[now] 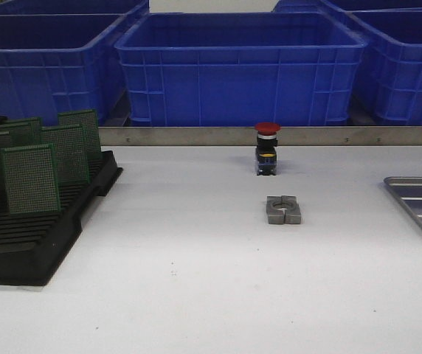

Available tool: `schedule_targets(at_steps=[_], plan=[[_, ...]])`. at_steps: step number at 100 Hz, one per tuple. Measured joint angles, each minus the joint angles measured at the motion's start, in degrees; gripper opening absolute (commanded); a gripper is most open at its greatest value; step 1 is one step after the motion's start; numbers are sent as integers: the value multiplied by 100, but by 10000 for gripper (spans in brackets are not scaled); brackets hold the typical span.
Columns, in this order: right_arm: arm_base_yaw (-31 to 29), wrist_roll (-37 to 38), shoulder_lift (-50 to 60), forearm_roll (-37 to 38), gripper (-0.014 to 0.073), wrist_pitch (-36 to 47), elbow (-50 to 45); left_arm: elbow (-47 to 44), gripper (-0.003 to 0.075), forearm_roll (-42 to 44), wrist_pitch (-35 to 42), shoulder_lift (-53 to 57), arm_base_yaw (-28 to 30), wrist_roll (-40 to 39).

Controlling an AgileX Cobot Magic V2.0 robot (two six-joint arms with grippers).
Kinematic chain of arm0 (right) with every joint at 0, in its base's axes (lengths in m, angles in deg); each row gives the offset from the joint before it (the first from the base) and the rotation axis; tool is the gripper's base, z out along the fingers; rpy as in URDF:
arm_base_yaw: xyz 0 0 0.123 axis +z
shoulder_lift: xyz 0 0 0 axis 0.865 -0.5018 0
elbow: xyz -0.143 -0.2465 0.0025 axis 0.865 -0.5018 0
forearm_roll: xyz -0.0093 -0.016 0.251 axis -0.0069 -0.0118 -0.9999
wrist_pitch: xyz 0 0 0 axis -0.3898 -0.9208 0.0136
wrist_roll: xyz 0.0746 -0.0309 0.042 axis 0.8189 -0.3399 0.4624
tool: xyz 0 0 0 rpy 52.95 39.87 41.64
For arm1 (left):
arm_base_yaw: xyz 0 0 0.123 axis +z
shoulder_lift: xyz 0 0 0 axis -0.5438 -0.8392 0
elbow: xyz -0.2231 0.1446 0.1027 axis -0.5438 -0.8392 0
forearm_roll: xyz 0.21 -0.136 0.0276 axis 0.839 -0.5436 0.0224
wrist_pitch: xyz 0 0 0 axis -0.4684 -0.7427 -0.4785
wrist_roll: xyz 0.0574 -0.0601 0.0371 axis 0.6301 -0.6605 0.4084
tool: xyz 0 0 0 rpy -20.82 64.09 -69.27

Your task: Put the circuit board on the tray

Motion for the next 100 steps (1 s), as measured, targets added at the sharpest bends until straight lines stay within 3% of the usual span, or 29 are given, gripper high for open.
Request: schedule_targets(at_steps=[17,55,74,100], plan=[[0,0,0,0,-68,0,0,1102,-18,-65,-719,-728,0,-9],[0,0,0,0,-68,0,0,3753,-18,-146,-3155,-3384,0,-9],[0,0,0,0,-68,0,0,4431,-18,-192,-3401,-4350,0,-9],[0,0,0,0,-68,0,0,4546,-18,-214,-3447,-5031,0,-9]])
